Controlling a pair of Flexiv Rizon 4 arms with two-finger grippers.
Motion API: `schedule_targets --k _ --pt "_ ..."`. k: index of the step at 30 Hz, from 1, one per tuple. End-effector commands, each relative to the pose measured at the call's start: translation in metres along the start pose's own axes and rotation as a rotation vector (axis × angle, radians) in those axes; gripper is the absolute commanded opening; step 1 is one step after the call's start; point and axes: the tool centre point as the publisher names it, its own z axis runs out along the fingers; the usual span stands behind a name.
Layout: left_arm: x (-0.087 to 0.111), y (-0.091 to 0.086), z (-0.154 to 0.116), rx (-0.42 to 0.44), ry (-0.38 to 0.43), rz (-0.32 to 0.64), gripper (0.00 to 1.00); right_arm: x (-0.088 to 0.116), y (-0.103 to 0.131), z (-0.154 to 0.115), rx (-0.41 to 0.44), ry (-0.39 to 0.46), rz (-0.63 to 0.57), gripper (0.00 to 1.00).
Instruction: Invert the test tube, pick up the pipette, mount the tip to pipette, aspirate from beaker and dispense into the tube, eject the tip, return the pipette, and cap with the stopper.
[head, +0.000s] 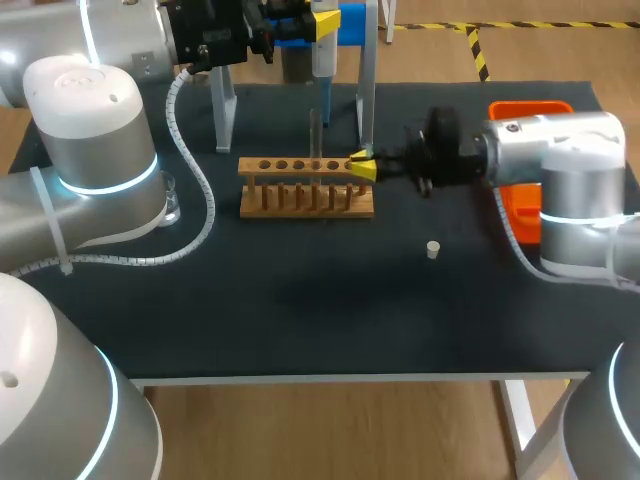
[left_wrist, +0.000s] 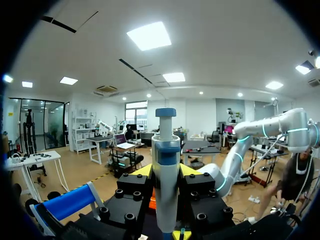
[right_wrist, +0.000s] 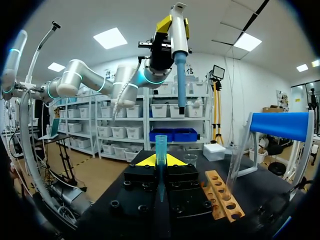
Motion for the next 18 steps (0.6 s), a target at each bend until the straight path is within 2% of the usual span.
schedule_targets --k 1,18 --pt "0.0 0.001 0.0 0.005 -0.001 0.001 0.0 -0.01 -0.002 0.011 -0.005 0.013 0.002 0.0" --pt "0.0 0.001 0.0 0.005 -0.001 0.001 0.0 -0.022 -0.003 0.036 0.001 0.026 0.002 0.0"
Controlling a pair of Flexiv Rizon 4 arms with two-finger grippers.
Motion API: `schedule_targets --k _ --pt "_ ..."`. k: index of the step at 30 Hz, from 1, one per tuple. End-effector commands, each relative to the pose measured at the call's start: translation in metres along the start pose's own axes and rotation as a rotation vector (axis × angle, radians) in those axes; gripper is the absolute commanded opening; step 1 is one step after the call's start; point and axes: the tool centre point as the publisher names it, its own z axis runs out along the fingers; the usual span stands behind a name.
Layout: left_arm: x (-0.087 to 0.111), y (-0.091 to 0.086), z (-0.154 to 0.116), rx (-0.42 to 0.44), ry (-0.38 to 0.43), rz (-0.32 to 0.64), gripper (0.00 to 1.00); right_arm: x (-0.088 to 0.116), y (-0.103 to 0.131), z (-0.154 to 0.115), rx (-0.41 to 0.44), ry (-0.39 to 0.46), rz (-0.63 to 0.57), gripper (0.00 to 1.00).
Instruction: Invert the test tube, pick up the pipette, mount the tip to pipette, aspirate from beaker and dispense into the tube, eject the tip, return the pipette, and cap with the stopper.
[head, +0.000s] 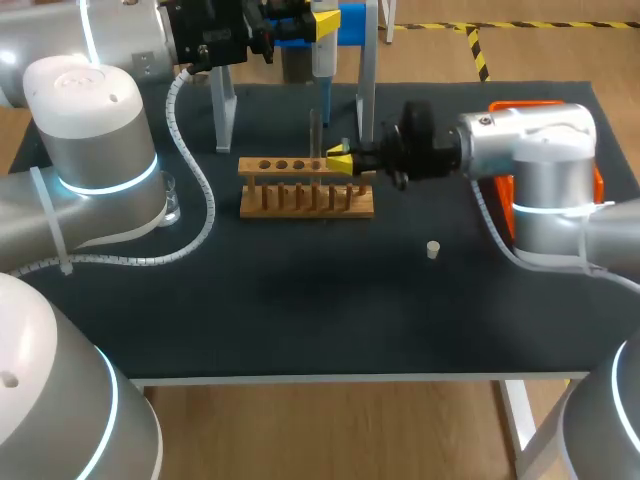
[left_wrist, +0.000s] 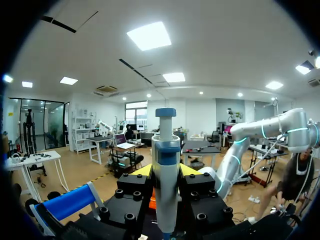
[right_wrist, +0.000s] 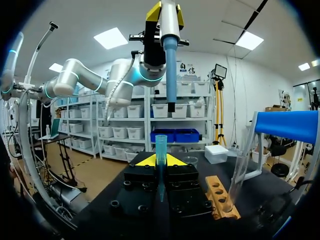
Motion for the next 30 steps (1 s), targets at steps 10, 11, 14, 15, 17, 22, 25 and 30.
schedule_targets --k 10,11,14,15,17,22,25,30 --pt "0.0 0.001 0.0 0.005 -0.001 0.001 0.0 -0.01 -0.001 0.018 0.007 0.011 -0.002 0.0" --pt "0.0 0.001 0.0 0.005 -0.001 0.001 0.0 -0.01 -0.001 0.019 0.008 0.011 -0.001 0.0" --pt "0.0 0.001 0.0 0.005 -0.001 0.001 0.0 -0.012 -0.001 0.021 0.01 0.011 -0.001 0.0" --pt "0.0 0.001 0.0 0.005 -0.001 0.001 0.0 -0.012 0.0 0.022 0.011 0.011 -0.002 0.0" --pt "0.0 0.001 0.0 0.005 -0.001 0.001 0.0 -0.013 0.0 0.023 0.012 0.012 -0.003 0.0" --pt "0.0 0.001 0.0 0.005 -0.001 0.001 0.0 -0.013 0.002 0.024 0.013 0.013 -0.004 0.0" --pt "0.0 0.001 0.0 0.005 -0.001 0.001 0.0 -0.014 0.003 0.024 0.015 0.014 -0.005 0.0" --pt "0.0 0.001 0.0 0.005 -0.001 0.001 0.0 -0.014 0.005 0.024 0.016 0.011 -0.008 0.0"
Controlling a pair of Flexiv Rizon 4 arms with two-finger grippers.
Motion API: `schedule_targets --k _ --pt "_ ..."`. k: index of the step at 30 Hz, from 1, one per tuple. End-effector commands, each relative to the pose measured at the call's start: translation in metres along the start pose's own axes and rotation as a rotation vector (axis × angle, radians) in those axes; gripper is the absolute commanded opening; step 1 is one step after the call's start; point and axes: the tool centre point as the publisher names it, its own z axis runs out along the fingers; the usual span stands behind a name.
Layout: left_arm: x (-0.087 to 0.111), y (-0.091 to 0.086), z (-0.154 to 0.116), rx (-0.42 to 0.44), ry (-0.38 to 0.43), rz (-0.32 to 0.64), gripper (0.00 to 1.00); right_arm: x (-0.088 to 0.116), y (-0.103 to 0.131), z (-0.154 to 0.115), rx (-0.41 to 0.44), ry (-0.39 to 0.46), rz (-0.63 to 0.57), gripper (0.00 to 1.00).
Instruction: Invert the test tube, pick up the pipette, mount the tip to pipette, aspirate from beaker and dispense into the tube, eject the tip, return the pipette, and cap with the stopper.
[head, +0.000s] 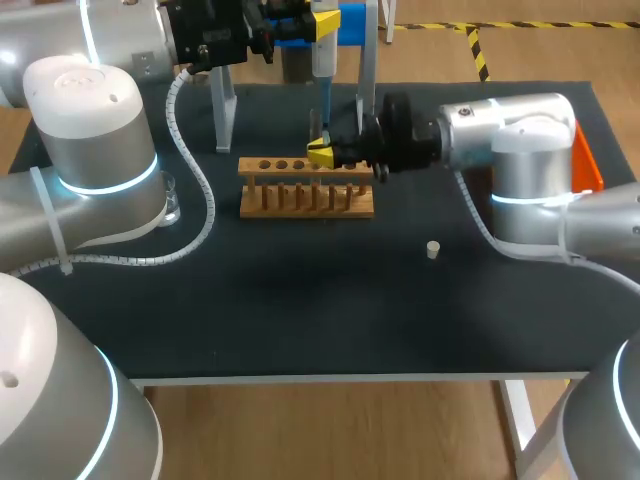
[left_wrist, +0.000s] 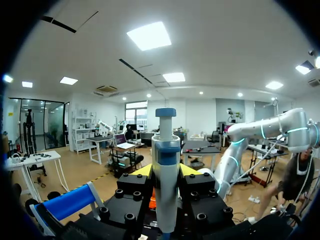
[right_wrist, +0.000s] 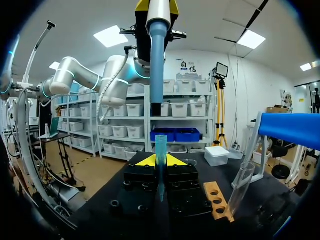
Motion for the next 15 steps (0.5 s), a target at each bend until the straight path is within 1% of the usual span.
schedule_targets --k 1,15 --pt "0.0001 0.0008 0.0 0.005 -0.001 0.001 0.0 -0.0011 0.0015 -0.0005 0.002 0.001 -0.002 0.0" --pt "0.0001 0.0008 0.0 0.005 -0.001 0.001 0.0 0.0003 0.0111 -0.0009 0.001 0.003 -0.014 0.0"
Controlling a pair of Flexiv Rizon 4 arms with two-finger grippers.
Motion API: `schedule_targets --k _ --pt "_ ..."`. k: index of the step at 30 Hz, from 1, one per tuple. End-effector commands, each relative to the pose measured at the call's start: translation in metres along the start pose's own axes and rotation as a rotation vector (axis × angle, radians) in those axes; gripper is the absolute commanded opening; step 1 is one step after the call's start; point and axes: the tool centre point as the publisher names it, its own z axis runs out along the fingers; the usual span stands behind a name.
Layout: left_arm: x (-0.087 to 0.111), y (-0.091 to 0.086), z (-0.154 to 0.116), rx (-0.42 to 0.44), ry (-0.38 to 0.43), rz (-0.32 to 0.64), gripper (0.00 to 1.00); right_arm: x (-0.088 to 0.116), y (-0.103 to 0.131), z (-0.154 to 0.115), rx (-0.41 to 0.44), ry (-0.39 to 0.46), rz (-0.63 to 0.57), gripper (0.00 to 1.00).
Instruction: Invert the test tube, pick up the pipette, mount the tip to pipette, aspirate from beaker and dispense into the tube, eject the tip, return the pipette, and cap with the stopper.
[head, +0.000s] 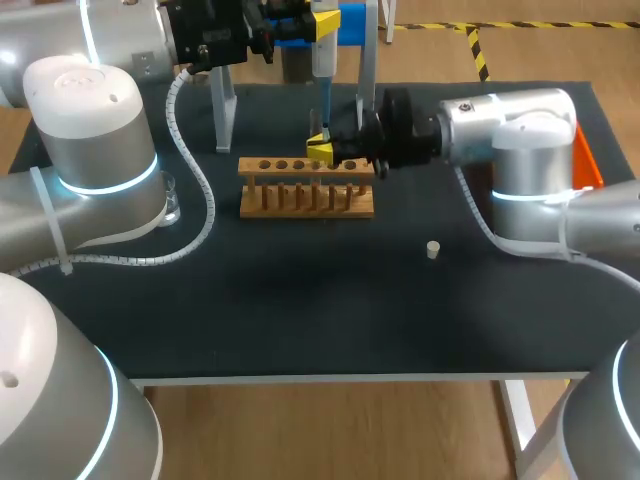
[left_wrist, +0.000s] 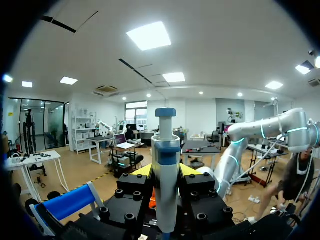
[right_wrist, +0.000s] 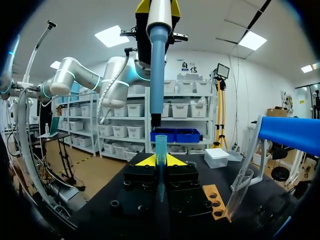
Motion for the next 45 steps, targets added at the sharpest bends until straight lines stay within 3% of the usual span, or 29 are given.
schedule_targets --k 1,45 --pt "0.0 0.001 0.0 0.005 -0.001 0.001 0.0 0.001 0.003 -0.002 0.003 0.0 -0.003 0.0" --pt "0.0 0.001 0.0 0.005 -0.001 0.001 0.0 0.01 0.021 0.007 -0.003 0.018 -0.028 0.0"
